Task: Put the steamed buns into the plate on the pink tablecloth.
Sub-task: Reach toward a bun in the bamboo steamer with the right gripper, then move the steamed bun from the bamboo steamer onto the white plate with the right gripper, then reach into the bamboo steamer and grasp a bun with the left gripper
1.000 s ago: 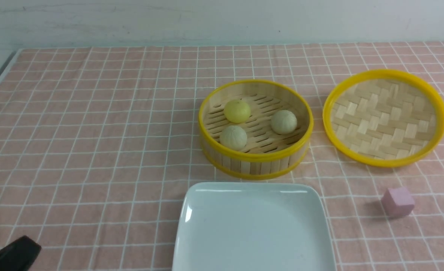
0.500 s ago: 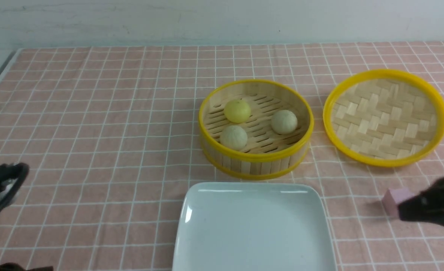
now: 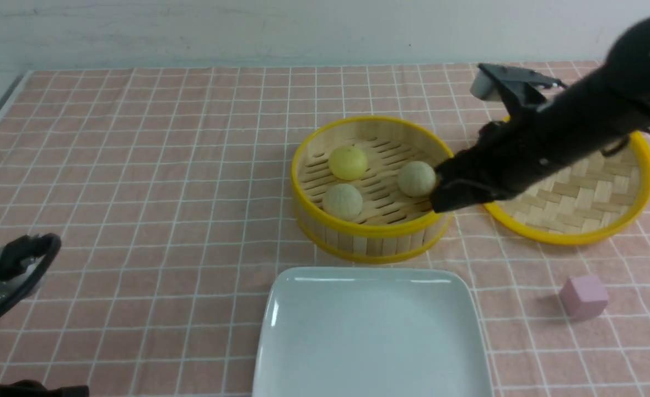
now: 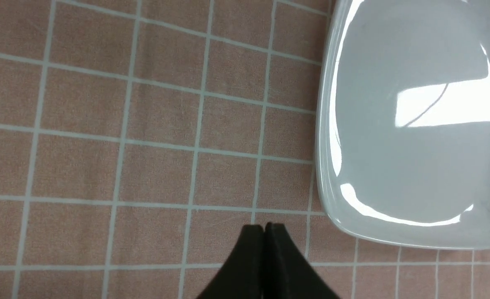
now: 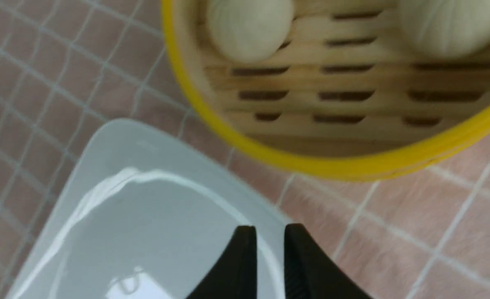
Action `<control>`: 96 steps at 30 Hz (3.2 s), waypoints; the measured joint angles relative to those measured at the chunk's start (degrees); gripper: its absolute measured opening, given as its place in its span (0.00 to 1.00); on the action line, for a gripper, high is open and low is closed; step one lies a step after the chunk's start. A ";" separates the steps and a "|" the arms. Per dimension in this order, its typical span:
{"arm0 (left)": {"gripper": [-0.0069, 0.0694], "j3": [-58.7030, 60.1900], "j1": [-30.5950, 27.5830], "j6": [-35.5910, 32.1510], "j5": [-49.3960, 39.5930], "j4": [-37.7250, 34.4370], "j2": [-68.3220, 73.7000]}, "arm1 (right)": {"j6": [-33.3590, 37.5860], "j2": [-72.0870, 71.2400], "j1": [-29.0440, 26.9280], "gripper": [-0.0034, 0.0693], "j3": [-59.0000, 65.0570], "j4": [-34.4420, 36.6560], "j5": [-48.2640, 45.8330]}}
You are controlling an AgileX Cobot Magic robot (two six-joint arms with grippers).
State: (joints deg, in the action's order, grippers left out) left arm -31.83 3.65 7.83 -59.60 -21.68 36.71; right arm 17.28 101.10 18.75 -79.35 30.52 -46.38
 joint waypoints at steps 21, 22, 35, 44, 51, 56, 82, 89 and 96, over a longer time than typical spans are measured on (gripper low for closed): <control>0.14 0.00 0.00 0.83 0.06 -0.13 0.00 | -19.01 18.96 3.81 0.37 -14.40 -25.71 12.42; 0.14 0.00 0.00 0.83 0.06 -0.13 0.00 | -19.01 18.87 3.81 0.27 -14.47 -25.64 12.28; 0.15 0.00 0.00 2.63 -0.91 -0.18 0.00 | -18.30 -8.74 4.89 0.08 -4.40 -16.92 -13.43; 0.16 0.00 0.00 3.83 -1.31 -0.12 0.00 | -17.28 -11.06 13.86 0.10 24.57 -14.47 12.16; 0.21 0.00 0.00 5.83 1.49 -0.12 0.00 | -17.28 -6.96 16.62 0.42 28.55 -14.14 21.59; 0.32 0.00 0.00 6.66 2.39 -0.17 0.00 | -16.60 -8.67 15.76 0.62 25.41 -14.87 14.32; 0.11 -43.84 18.25 -0.54 3.86 -6.18 52.96 | -14.55 -61.07 12.38 0.03 32.80 -27.05 -16.15; 0.29 -71.20 27.23 12.87 -1.22 12.95 76.31 | -14.55 -62.05 12.38 0.03 37.74 -28.73 -12.63; 0.48 -86.16 32.54 18.43 -8.52 28.11 88.06 | -14.51 -62.10 12.38 0.04 37.80 -29.29 -10.60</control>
State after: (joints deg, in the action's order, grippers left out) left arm -117.99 36.19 26.27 -68.12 6.43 124.77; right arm 2.78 39.00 31.13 -41.55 1.23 -56.99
